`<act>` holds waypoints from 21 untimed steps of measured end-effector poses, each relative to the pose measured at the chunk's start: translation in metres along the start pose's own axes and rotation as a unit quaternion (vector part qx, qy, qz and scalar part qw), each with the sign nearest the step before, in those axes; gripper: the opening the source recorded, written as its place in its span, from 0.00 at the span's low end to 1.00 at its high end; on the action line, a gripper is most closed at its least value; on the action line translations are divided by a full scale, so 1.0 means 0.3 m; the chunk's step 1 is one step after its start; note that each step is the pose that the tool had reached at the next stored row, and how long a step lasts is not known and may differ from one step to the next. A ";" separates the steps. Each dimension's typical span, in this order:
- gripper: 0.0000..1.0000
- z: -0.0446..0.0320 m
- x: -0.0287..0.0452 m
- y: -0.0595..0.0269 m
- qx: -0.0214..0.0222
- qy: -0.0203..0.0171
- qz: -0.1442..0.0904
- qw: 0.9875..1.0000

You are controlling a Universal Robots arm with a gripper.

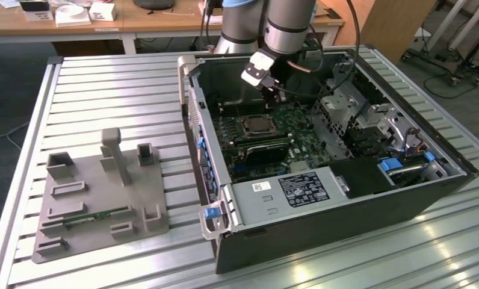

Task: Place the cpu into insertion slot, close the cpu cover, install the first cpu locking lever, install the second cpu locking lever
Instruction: 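Close the cpu cover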

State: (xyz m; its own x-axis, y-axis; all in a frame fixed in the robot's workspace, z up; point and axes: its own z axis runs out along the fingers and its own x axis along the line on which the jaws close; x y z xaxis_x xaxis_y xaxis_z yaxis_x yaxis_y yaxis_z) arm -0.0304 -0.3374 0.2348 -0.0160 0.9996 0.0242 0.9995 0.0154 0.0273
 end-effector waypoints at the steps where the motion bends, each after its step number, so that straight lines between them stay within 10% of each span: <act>1: 0.11 0.002 -0.001 -0.004 0.000 0.000 -0.001 1.000; 21: 0.11 0.018 -0.002 -0.056 0.000 0.000 -0.009 1.000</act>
State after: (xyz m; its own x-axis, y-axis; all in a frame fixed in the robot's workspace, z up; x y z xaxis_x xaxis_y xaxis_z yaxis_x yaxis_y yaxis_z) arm -0.0470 -0.3381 0.2289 -0.0348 0.9991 0.0245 0.9990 0.0341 0.0273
